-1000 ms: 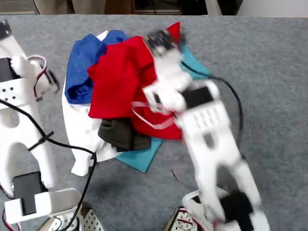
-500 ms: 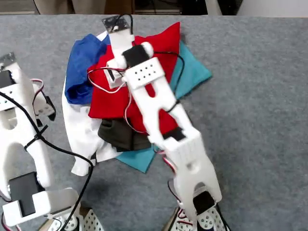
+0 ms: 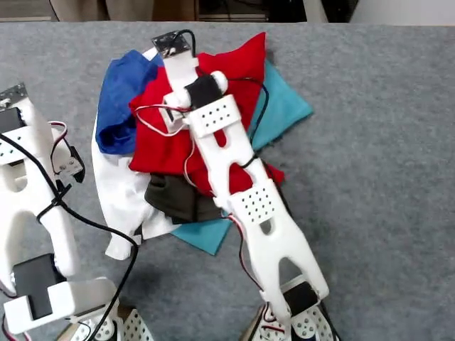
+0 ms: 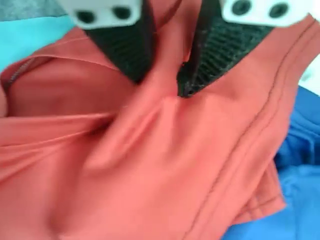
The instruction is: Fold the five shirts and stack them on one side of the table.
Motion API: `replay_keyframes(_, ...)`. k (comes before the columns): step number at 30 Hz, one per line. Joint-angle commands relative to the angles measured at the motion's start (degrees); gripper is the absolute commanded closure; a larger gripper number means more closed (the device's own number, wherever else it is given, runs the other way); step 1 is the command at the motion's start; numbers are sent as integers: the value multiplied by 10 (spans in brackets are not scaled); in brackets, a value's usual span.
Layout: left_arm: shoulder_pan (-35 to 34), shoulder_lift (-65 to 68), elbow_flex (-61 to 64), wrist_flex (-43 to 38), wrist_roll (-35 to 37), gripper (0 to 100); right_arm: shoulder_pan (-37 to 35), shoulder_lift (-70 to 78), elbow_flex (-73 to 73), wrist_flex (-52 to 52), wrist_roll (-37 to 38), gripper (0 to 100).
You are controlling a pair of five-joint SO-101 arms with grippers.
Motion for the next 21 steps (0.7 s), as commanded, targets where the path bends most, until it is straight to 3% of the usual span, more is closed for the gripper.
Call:
replay_keyframes(1,-1,-22,-4,-5,1,879,26,-28,-26,11,8,995)
replay_keyframes(9,0,-22,-11,-4,1,879,80,-172,-25,11,11,994)
replay_keyframes(14,5,-19,-55,-4,1,879,168,-267,-20,11,11,994)
replay_keyframes(18,69,-19,-87,0,0,872,268,-304,-20,12,11,994)
replay_keyframes(21,130,-17,-90,-5,2,792,349,-305,-20,12,11,994)
